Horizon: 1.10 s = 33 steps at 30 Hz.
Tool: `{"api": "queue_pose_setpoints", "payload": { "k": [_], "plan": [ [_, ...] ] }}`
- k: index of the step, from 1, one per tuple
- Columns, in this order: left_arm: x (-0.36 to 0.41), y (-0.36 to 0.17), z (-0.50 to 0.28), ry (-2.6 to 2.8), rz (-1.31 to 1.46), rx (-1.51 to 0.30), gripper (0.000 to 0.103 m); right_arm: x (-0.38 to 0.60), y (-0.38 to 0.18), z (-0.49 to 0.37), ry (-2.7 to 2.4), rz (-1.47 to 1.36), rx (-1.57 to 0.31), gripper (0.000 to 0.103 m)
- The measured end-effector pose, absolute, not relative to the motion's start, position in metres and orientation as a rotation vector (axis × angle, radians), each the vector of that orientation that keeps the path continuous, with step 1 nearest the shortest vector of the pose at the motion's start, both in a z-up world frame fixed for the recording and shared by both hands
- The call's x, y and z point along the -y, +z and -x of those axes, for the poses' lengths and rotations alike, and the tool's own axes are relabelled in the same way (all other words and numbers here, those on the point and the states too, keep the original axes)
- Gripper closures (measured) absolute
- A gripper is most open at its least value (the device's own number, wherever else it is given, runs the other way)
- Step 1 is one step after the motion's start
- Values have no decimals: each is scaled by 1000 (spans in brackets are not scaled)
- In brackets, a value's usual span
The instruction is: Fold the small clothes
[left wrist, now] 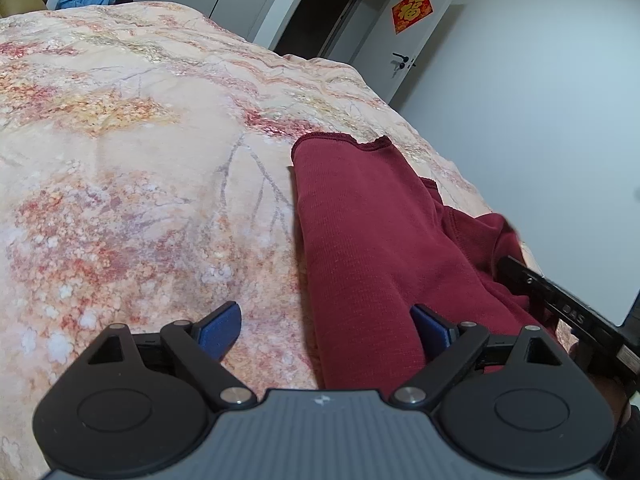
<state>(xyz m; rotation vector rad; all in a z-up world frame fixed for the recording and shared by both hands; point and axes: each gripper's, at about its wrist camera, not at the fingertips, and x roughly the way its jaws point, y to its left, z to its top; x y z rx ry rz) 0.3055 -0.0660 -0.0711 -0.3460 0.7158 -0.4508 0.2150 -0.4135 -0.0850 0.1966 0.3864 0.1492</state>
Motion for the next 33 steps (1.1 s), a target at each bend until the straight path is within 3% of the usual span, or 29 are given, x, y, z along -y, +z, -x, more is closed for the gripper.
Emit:
{"api": "queue_pose_setpoints", "payload": {
  "k": [2, 4, 5, 15, 26, 33],
  "plan": [
    [66, -71, -306, -450, 347, -715, 9, 434, -93, -221, 155, -310, -433, 81],
    [66, -71, -306, -450, 348, -715, 9, 450, -99, -222, 177, -410, -445, 58],
    [66, -71, -305, -451, 349, -715, 9, 456, -101, -223, 192, -445, -444, 54],
    [70, -57, -310, -448, 363, -720, 0, 463, -113, -237, 299, -508, -487, 44],
    [101, -50, -334, -432, 234, -812, 0, 449, -115, -233, 265, -427, -460, 46],
    [104, -49, -341, -440, 208, -847, 0, 438, -106, -232, 267, -386, -483, 72]
  ]
}}
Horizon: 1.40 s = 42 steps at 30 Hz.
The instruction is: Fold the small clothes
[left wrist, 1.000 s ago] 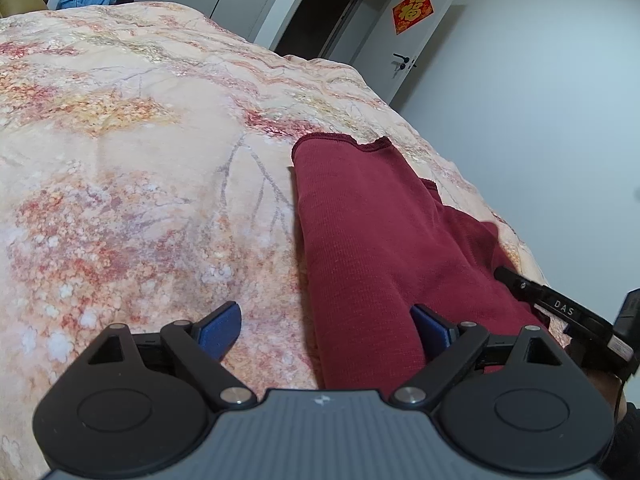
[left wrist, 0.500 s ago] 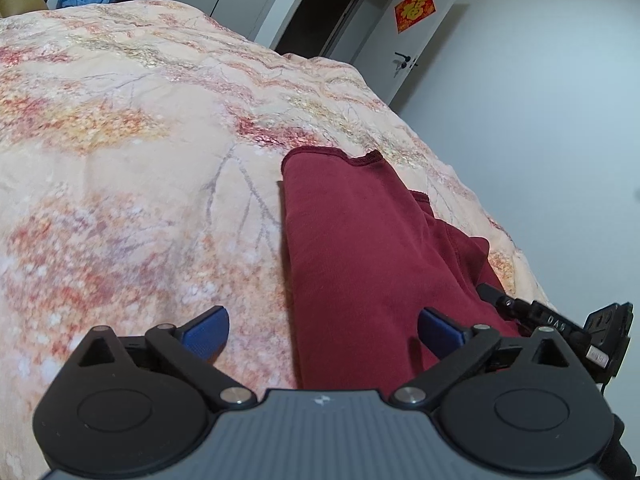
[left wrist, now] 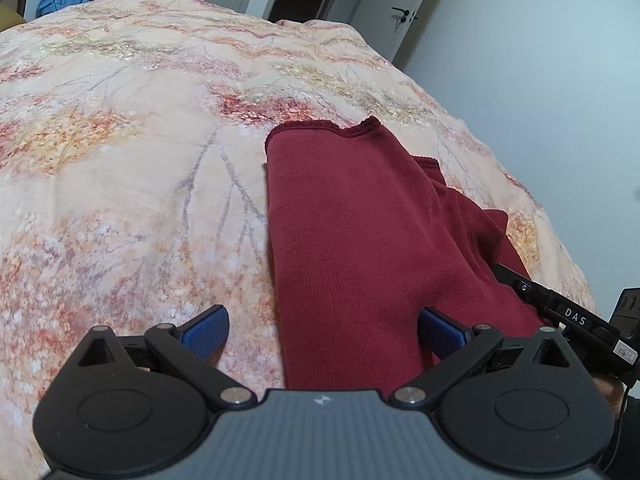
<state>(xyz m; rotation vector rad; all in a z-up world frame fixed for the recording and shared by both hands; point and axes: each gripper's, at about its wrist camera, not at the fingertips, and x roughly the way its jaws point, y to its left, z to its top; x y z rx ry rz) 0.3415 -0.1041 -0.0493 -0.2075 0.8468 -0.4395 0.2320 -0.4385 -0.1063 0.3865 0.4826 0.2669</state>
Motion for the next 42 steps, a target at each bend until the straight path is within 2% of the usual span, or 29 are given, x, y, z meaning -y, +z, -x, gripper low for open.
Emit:
{"api": "queue_pose_setpoints", "payload": {
  "k": [3, 5, 7, 10, 13, 15, 17, 18, 24, 31, 37, 42],
  "plan": [
    [104, -48, -343, -443, 204, -858, 0, 433, -98, -232, 245, -378, -485, 83],
    [104, -46, -343, -457, 210, -862, 3, 429, -89, -229, 236, -364, -479, 85],
    [104, -44, -342, -475, 220, -861, 9, 425, -78, -225, 240, -339, -465, 85],
    [105, -41, -340, -501, 243, -858, 22, 418, -61, -217, 256, -300, -443, 87],
    [103, -37, -337, -510, 265, -843, 39, 405, -43, -212, 269, -224, -425, 88],
    [98, -34, -335, -509, 287, -831, 59, 393, -33, -210, 273, -177, -408, 88],
    [92, -28, -333, -516, 301, -809, 70, 383, -22, -211, 279, -151, -394, 89],
    [89, -24, -332, -523, 304, -794, 73, 377, -16, -213, 285, -144, -384, 89],
    [55, 7, -325, -470, 297, -670, 75, 333, 9, -236, 341, -165, -298, 89],
    [-20, 31, -341, -297, 316, -572, 75, 257, 18, -316, 464, -219, -273, 89],
    [-82, 31, -360, -158, 335, -570, 74, 201, -4, -374, 527, -248, -344, 89],
    [-106, 5, -374, -100, 367, -629, 73, 176, -41, -387, 492, -196, -412, 88]
  ]
}}
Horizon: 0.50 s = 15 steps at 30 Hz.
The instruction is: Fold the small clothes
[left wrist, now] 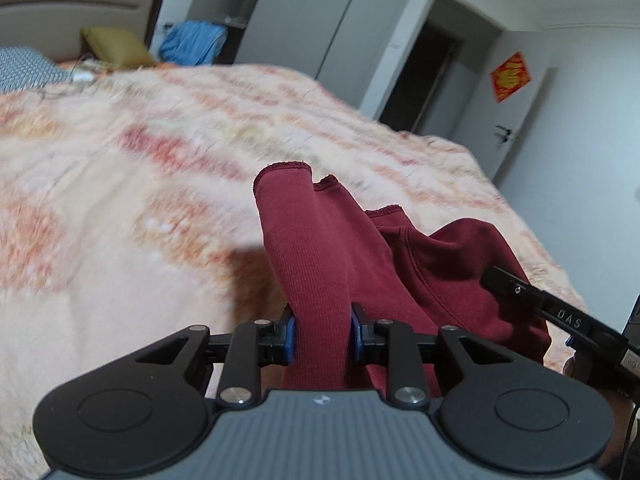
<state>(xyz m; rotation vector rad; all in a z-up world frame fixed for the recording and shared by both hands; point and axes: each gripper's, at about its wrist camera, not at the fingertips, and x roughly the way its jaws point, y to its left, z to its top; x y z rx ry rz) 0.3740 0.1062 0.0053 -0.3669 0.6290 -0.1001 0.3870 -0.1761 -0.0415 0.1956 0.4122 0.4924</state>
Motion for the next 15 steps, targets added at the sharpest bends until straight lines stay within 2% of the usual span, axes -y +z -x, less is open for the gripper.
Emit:
{"api": "queue_pose_setpoints", "payload": {
  "k": [7, 11, 13, 15],
  "plan": [
    [-128, -37, -370, -81, 475, -648, 64, 188, -73, -385, 423, -276, -460, 82],
    [-133, -41, -371, -64, 483, -655, 49, 187, -71, -382, 410, -258, -458, 76],
    [-134, -40, -370, -51, 492, -661, 41, 188, -70, -381, 399, -263, -456, 65],
    [-134, -38, -367, -34, 501, -663, 27, 190, -68, -374, 389, -257, -448, 54]
  ]
}}
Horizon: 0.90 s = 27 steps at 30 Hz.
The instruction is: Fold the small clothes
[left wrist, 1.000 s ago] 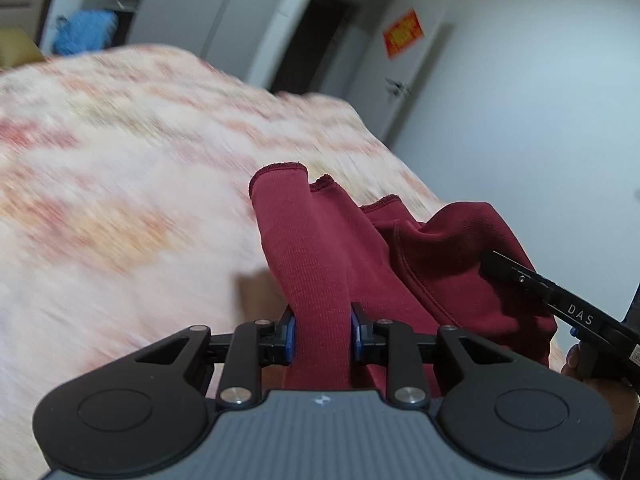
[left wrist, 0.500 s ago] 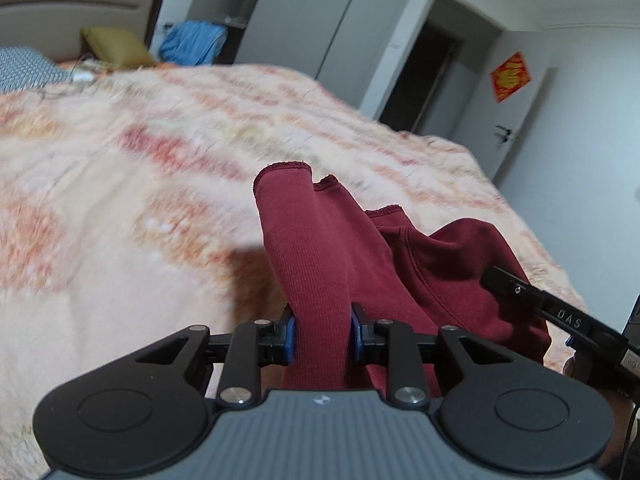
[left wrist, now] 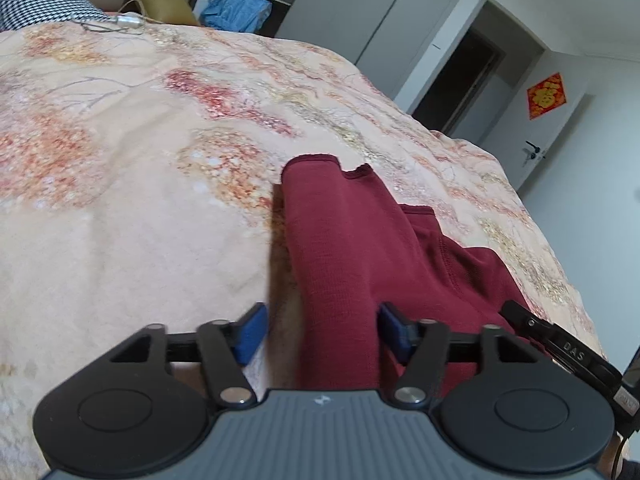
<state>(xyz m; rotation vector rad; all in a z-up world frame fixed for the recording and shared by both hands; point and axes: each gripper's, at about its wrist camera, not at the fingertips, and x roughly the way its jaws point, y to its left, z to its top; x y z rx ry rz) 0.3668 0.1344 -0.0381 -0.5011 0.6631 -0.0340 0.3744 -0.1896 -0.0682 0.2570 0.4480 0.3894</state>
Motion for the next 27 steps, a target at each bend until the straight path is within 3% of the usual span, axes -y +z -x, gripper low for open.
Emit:
{"api": "queue_pose_setpoints", "payload": {
  "k": [6, 13, 27],
  "plan": [
    [-134, -22, -346, 6, 492, -648, 9, 189, -47, -343, 401, -183, -383, 28],
    [-120, 19, -300, 12, 443, -575, 1, 195, -1, -283, 429, -144, -272, 2],
    [-80, 69, -165, 5, 333, -453, 0, 219, 43, -139, 466, -125, -179, 1]
  ]
}}
